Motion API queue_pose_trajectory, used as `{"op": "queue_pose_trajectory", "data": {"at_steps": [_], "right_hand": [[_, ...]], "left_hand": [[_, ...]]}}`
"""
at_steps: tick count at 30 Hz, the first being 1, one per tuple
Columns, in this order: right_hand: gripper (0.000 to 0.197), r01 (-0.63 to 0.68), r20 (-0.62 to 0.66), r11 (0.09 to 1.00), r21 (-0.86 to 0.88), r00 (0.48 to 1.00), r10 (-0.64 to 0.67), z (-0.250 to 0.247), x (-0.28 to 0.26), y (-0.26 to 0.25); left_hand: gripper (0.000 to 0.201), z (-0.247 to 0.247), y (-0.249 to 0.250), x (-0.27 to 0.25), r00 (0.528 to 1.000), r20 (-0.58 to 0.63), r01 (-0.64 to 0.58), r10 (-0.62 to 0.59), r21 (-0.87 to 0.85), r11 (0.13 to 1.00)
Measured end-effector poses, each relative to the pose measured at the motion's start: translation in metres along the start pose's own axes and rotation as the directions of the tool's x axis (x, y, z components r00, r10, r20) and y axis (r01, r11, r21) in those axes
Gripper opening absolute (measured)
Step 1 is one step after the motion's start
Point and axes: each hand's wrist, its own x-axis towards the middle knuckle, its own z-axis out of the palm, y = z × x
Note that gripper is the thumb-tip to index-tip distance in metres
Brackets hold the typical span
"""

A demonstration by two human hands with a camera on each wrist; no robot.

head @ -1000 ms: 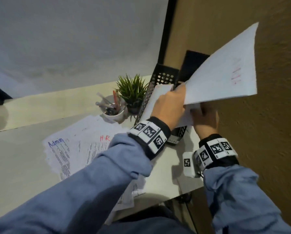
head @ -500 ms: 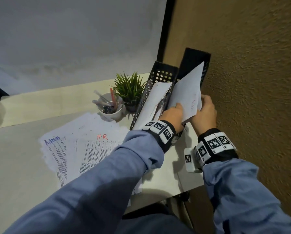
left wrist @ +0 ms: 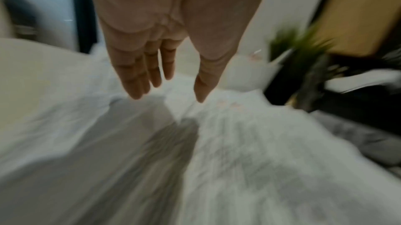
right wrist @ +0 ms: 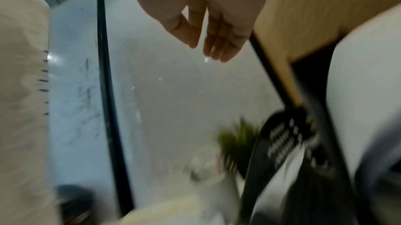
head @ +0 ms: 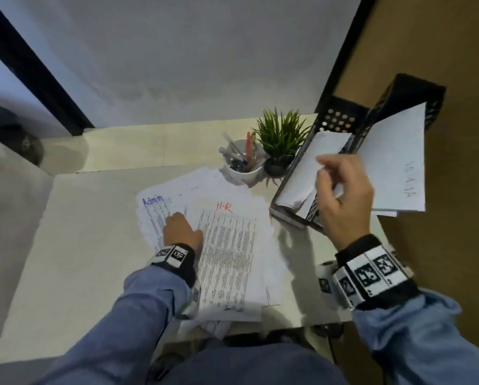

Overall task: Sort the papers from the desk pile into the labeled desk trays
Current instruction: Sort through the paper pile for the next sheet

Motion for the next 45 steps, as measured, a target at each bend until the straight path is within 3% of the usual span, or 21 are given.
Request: {"op": "queue_pose_trajectory", "data": {"at_steps": [2,5,7,9,11,14,16,19,23,25,26,30,32,35,38,40,41,43,45], "right_hand": [[0.018,-0.171,0.27,0.985,-0.013,0.948,0.168,0.044,-0.03,0.008],[0.024,-0.466,0.516,0.855,-0.226,0.688,0.511,0.099,-0.072,0.036],[0.016,-0.501,0.539,0.773,-0.389,0.556,0.632,0.12,-0.091,0.049],[0.025,-0.553,0.492,0.686,-0.474,0.48,0.727,0.132,-0.101,0.055],[0.041,-0.624,0.426,0.616,-0.481,0.448,0.786,0.139,-0.104,0.061],[0.05,-0.692,0.362,0.537,-0.481,0.401,0.841,0.144,-0.1,0.067],[0.051,-0.714,0.295,0.489,-0.502,0.39,0.872,0.143,-0.098,0.069],[0.051,-0.802,0.179,0.465,-0.375,0.429,0.885,0.139,-0.099,0.069],[0.024,-0.857,0.162,0.513,-0.049,0.5,0.85,0.136,-0.099,0.059],[0.027,-0.848,0.19,0.53,0.028,0.525,0.83,0.135,-0.097,0.053],[0.033,-0.856,0.213,0.515,0.048,0.512,0.832,0.135,-0.094,0.051],[0.063,-0.884,0.244,0.44,0.156,0.466,0.85,0.13,-0.089,0.057],[0.056,-0.899,0.272,0.413,0.146,0.438,0.857,0.124,-0.087,0.063],[0.022,-0.911,0.299,0.38,0.163,0.412,0.861,0.114,-0.087,0.067],[0.036,-0.928,0.367,0.358,0.1,0.369,0.854,0.111,-0.083,0.072],[0.034,-0.932,0.424,0.359,0.049,0.345,0.837,0.11,-0.079,0.07],[0.034,-0.926,0.445,0.373,0.055,0.357,0.821,0.111,-0.077,0.066],[0.031,-0.914,0.468,0.403,0.057,0.381,0.798,0.118,-0.074,0.053],[0.021,-0.937,0.499,0.323,0.134,0.345,0.795,0.126,-0.071,0.039]], "left_hand": [[0.075,0.0,-0.026,0.003,0.995,0.003,0.096,-0.096,0.066,0.993],[0.089,0.003,-0.041,0.002,0.995,0.002,0.095,-0.095,0.055,0.994],[0.092,0.006,-0.044,0.0,0.997,0.022,0.068,-0.069,0.041,0.997],[0.092,0.01,-0.048,-0.002,0.997,0.055,0.051,-0.051,0.001,0.999],[0.08,0.013,-0.055,-0.004,0.996,0.079,0.053,-0.047,-0.073,0.996],[0.037,0.014,-0.065,-0.009,0.999,0.04,-0.008,0.017,-0.214,0.977],[0.021,0.013,-0.072,-0.013,0.998,0.015,-0.051,0.061,-0.365,0.93],[0.022,0.008,-0.08,-0.016,0.995,0.051,-0.04,0.091,-0.627,0.778],[0.03,0.001,-0.087,-0.017,0.993,0.102,0.042,0.066,-0.797,0.602],[0.036,-0.003,-0.085,-0.02,0.991,0.121,0.071,0.063,-0.853,0.517],[0.036,-0.005,-0.084,-0.021,0.989,0.124,0.071,0.078,-0.87,0.489],[0.024,-0.012,-0.087,-0.014,0.997,0.075,0.074,-0.022,-0.811,0.58],[0.025,-0.015,-0.091,-0.011,0.993,0.072,0.111,-0.092,-0.824,0.556],[0.013,-0.02,-0.097,-0.007,0.993,0.062,0.112,-0.104,-0.8,0.589],[0.025,-0.022,-0.1,-0.005,0.991,0.089,0.127,-0.096,-0.837,0.532],[0.031,-0.024,-0.098,-0.006,0.989,0.118,0.148,-0.094,-0.87,0.471],[0.032,-0.026,-0.095,-0.009,0.987,0.143,0.163,-0.079,-0.882,0.442],[0.019,-0.033,-0.086,-0.023,0.968,0.249,0.239,-0.027,-0.89,0.389],[0.005,-0.036,-0.079,-0.033,0.948,0.319,0.292,0.002,-0.869,0.4]]}}
